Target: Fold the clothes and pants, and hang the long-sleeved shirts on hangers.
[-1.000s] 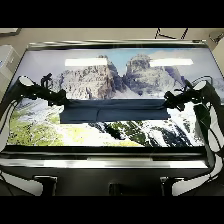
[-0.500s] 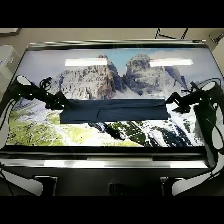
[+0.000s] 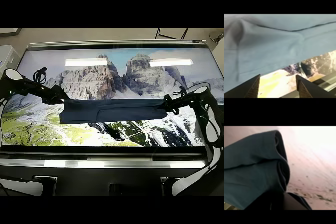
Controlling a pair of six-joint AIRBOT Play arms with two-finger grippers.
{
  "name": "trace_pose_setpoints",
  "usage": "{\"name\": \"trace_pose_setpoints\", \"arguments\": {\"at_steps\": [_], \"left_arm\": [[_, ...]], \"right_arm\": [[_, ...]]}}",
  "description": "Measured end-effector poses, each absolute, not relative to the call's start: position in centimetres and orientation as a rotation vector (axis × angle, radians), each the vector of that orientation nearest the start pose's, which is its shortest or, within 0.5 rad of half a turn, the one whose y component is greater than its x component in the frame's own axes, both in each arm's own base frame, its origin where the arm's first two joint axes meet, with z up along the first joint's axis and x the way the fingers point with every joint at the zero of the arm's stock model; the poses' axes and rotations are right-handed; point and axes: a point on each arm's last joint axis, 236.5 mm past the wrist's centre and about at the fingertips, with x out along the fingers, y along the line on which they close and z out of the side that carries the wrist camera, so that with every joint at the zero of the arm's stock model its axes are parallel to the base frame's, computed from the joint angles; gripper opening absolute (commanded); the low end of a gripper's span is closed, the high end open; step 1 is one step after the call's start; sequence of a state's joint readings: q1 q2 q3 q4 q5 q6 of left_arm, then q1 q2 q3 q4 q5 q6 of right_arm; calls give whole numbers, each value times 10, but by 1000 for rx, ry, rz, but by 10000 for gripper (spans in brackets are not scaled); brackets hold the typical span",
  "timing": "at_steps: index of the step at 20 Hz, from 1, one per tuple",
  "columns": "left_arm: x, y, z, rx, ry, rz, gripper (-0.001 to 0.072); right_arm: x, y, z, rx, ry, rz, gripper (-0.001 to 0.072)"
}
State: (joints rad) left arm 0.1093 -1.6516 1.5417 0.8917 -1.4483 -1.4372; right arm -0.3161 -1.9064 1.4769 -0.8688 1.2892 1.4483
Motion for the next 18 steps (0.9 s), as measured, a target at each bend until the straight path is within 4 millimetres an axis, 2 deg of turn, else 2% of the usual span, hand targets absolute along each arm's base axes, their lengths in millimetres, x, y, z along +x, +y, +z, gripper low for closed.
{"name": "trace_pose_setpoints", "arguments": {"at_steps": [1, 2, 3, 5, 7, 9, 12, 15, 18], "left_arm": [[431, -108, 26, -553, 1414, -488, 368], [431, -116, 28, -546, 1409, -504, 217], [432, -127, 29, -538, 1401, -521, 135], [436, -158, 27, -507, 1373, -555, 24], [440, -198, 20, -470, 1340, -590, 24], [440, -246, 5, -442, 1319, -622, 24], [428, -316, -27, -453, 1334, -628, 24], [409, -378, -55, -567, 1379, -632, 23], [390, -442, -71, -754, 1407, -633, 22]], "right_arm": [[458, 9, -99, 862, 1452, 221, 34], [461, 14, -90, 862, 1430, 255, 34], [464, 21, -75, 865, 1405, 300, 33], [464, 31, -44, 859, 1362, 373, 33], [462, 44, -2, 848, 1309, 445, 34], [452, 61, 41, 808, 1268, 514, 34], [432, 90, 103, 749, 1203, 585, 35], [409, 116, 151, 696, 1144, 636, 35], [392, 134, 185, 658, 1085, 666, 35]]}}
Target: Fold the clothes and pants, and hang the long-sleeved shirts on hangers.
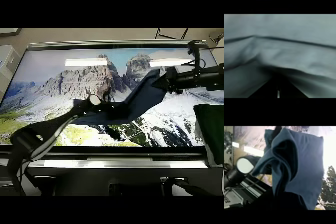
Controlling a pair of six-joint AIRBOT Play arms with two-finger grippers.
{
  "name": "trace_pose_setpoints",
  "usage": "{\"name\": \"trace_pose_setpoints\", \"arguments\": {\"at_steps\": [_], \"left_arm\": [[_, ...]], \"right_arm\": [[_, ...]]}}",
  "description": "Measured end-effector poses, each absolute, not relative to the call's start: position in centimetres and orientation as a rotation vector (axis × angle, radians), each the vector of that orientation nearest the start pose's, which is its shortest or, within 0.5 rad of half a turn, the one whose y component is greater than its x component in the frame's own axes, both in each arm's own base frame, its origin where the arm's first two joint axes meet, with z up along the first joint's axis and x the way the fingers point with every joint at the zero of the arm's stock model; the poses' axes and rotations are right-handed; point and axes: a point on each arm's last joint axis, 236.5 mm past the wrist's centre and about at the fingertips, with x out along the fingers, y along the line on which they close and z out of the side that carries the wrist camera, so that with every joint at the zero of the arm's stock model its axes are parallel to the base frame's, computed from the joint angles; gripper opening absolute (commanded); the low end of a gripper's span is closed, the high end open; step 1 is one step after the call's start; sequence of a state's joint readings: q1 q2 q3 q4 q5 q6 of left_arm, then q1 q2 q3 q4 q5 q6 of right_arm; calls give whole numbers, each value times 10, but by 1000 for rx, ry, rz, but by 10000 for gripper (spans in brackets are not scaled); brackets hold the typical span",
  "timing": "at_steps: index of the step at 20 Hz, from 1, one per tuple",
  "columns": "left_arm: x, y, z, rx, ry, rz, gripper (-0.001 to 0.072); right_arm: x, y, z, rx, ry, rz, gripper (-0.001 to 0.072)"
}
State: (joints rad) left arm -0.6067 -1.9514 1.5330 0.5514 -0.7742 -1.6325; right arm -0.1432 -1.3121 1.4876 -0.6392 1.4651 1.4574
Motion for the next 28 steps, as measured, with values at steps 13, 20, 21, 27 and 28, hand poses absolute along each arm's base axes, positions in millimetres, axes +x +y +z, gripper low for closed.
{"name": "trace_pose_setpoints", "arguments": {"at_steps": [13, 20, 21, 27, 28], "left_arm": [[463, -395, -29, -743, 1267, -637, 20], [507, -169, 160, -535, 880, -453, 21], [501, -151, 186, -513, 824, -438, 21], [448, -110, 266, -368, 684, -414, 22], [442, -108, 269, -348, 685, -414, 22]], "right_arm": [[414, 193, 173, 738, 1090, 728, 35], [427, 333, 75, 841, 1243, 810, 422], [426, 353, 55, 875, 1276, 804, 720], [439, 373, 2, 1001, 1331, 752, 696], [451, 356, 8, 1005, 1298, 738, 696]]}}
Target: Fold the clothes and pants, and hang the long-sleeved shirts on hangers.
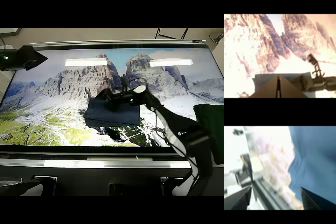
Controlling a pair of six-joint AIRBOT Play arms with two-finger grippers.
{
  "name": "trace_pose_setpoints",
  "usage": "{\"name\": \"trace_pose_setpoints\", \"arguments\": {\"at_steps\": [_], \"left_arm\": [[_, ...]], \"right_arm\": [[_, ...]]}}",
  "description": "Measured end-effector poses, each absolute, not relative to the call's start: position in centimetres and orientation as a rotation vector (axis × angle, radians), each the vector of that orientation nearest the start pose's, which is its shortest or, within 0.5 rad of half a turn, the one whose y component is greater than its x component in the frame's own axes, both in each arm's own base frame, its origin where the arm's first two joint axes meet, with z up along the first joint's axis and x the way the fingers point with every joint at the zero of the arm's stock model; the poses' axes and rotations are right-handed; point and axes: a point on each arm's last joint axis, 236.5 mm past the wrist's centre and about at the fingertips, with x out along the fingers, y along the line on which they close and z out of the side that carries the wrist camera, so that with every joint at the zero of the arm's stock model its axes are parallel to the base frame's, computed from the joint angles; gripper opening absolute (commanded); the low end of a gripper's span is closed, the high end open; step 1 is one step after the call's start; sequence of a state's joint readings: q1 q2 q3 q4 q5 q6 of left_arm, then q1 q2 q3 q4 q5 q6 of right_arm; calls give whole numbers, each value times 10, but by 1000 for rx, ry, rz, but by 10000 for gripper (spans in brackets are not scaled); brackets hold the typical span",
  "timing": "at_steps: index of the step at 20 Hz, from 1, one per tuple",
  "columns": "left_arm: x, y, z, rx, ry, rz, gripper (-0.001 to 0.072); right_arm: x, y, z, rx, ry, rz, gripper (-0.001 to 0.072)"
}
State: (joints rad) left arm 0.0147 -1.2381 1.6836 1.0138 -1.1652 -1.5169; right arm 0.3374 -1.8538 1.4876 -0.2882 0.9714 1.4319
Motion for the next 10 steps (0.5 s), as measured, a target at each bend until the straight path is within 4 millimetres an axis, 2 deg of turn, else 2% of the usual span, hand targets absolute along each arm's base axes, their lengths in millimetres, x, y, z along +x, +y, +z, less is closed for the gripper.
{"name": "trace_pose_setpoints", "arguments": {"at_steps": [2, 4, 5, 7, 8, 10], "left_arm": [[433, -106, 270, -320, 695, -416, 22], [429, -105, 271, -307, 697, -416, 22], [428, -104, 271, -300, 701, -415, 22], [425, -104, 271, -294, 703, -417, 22], [425, -104, 271, -293, 703, -417, 22], [424, -103, 271, -291, 705, -416, 22]], "right_arm": [[474, 301, 21, 967, 1240, 682, 694], [482, 231, 16, 890, 1256, 563, 677], [479, 198, 6, 848, 1294, 490, 677], [456, 140, -24, 775, 1415, 345, 673], [444, 122, -38, 756, 1465, 294, 645], [425, 110, -61, 753, 1527, 251, 624]]}}
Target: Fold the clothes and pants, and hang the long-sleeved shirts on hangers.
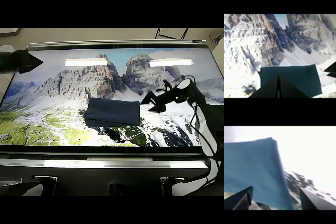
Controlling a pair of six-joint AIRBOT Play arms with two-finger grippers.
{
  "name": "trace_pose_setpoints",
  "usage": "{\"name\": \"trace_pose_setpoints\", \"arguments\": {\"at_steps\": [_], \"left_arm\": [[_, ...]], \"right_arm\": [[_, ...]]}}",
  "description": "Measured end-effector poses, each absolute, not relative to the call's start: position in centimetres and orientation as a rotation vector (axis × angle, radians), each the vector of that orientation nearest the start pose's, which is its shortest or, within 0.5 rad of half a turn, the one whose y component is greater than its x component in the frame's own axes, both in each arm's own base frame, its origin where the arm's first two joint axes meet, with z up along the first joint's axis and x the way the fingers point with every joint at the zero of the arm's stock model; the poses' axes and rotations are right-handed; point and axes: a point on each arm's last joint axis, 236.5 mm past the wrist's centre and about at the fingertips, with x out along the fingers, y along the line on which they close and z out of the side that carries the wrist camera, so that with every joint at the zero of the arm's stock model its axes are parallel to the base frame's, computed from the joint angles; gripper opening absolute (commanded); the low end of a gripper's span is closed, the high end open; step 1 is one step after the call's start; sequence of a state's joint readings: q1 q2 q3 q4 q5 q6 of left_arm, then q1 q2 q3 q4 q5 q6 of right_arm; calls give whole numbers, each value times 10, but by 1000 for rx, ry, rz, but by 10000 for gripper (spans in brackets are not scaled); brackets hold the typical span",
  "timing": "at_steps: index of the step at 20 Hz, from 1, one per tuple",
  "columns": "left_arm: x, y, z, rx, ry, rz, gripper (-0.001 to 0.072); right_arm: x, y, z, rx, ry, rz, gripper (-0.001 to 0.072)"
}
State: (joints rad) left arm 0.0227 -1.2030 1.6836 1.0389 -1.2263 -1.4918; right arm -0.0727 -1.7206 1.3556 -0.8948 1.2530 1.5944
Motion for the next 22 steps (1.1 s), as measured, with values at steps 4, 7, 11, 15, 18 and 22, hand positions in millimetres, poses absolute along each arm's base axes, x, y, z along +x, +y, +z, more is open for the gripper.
{"name": "trace_pose_setpoints", "arguments": {"at_steps": [4, 7, 11, 15, 18, 22], "left_arm": [[424, -103, 271, -302, 711, -413, 22], [424, -103, 270, -318, 716, -406, 22], [423, -103, 270, -322, 718, -405, 23], [424, -103, 270, -321, 717, -405, 22], [424, -103, 270, -308, 714, -410, 23], [424, -103, 270, -295, 710, -415, 23]], "right_arm": [[415, 133, -87, 818, 1551, 315, 577], [412, 154, -102, 844, 1569, 353, 38], [428, 159, -77, 861, 1491, 451, 34], [475, 112, 25, 845, 1234, 516, 35], [489, 43, 109, 818, 1045, 450, 35], [474, -66, 185, 830, 856, 242, 35]]}}
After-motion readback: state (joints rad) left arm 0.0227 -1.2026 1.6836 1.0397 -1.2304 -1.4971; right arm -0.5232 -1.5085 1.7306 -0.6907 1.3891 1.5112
